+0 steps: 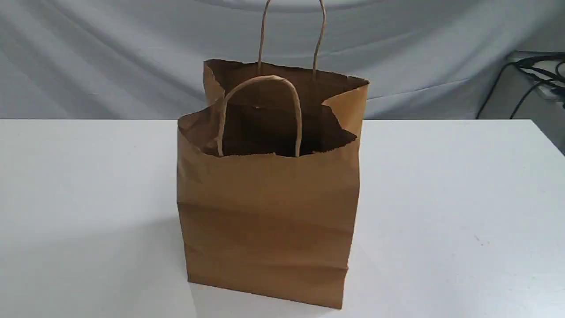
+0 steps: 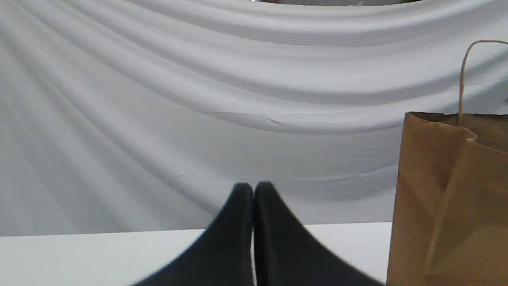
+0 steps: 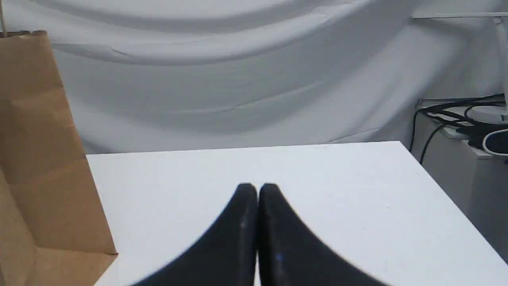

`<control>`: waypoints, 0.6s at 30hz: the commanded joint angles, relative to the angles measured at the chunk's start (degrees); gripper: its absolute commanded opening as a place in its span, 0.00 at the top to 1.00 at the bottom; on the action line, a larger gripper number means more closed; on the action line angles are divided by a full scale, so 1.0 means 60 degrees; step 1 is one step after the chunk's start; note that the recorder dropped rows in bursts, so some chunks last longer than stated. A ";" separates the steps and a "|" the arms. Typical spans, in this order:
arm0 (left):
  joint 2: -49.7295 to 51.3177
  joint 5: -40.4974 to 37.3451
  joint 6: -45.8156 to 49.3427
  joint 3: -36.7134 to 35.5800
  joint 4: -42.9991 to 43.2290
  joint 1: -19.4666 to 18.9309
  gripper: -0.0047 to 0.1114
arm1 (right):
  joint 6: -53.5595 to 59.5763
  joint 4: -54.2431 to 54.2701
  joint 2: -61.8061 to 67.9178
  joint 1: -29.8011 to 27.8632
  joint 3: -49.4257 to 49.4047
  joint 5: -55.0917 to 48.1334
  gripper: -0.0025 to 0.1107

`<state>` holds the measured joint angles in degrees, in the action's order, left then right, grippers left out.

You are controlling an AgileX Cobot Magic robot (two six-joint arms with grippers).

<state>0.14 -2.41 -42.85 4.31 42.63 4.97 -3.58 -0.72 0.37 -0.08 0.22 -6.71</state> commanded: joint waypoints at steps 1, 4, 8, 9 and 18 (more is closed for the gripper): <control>-0.0023 0.0281 -0.0120 -0.0132 -0.0340 -0.0171 0.96 | -0.0003 0.0038 -0.0062 -0.0076 -0.0037 -0.0008 0.98; -0.0023 0.0350 -0.0098 -0.0132 -0.0335 -0.0171 0.96 | -0.0003 0.0038 -0.0062 -0.0076 -0.0037 -0.0008 0.98; -0.0023 0.0684 -0.0117 -0.0132 -0.0335 -0.0171 0.96 | -0.0003 0.0038 -0.0062 -0.0076 -0.0037 -0.0008 0.98; -0.0023 0.0906 -0.0117 -0.0132 -0.0335 -0.0171 0.96 | -0.0003 0.0038 -0.0062 -0.0076 -0.0037 -0.0008 0.98; -0.0023 0.1045 0.3634 -0.0249 -0.4050 -0.0171 0.96 | -0.0003 0.0038 -0.0062 -0.0076 -0.0037 -0.0008 0.98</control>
<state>0.14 4.84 -28.41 3.49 26.56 4.08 -3.58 -0.72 0.37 -0.08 0.22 -6.82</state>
